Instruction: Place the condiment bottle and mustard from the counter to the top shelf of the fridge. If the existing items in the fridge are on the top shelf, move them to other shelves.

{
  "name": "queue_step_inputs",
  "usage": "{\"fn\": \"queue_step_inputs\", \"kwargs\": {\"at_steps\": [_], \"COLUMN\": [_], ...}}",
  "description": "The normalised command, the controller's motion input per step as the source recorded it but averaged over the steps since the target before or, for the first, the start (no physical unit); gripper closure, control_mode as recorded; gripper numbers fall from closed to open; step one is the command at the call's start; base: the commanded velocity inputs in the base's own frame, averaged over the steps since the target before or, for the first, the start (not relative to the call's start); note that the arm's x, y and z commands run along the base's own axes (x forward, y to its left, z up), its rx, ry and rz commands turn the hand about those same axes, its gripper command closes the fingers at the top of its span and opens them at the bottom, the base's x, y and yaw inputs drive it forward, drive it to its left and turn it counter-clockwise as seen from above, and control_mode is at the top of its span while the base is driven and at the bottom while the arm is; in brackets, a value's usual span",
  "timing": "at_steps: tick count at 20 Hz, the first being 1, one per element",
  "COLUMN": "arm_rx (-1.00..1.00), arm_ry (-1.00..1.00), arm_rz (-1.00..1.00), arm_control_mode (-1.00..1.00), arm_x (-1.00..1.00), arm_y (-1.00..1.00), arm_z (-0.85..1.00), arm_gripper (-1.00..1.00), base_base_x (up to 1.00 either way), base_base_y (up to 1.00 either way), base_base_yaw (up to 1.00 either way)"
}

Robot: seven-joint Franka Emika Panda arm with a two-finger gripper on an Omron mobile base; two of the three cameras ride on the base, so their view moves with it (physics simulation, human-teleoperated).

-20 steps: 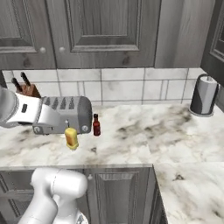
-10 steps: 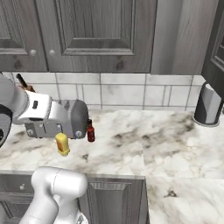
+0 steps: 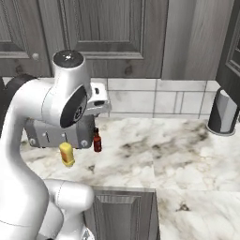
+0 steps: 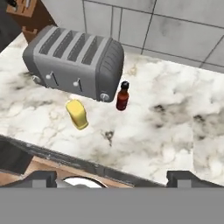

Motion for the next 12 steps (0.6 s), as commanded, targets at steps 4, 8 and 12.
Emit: {"fn": "queue_step_inputs", "kwargs": {"at_steps": [4,8,12], "arm_rx": [0.06,0.11,0.25], "arm_ry": [0.10,0.02,0.00], "arm_rz": [0.48,0.48,0.44], "arm_control_mode": [-1.00,-1.00,-1.00], "arm_x": [1.00,0.90,0.86], "arm_y": [-0.49,-0.30,-0.02], "arm_z": [-0.55,-0.67,-0.48], "arm_gripper": [-1.00,-1.00,-1.00], "base_base_x": [0.00,0.00,0.00], "base_base_y": [0.00,0.00,0.00], "base_base_yaw": [0.00,0.00,0.00]}}
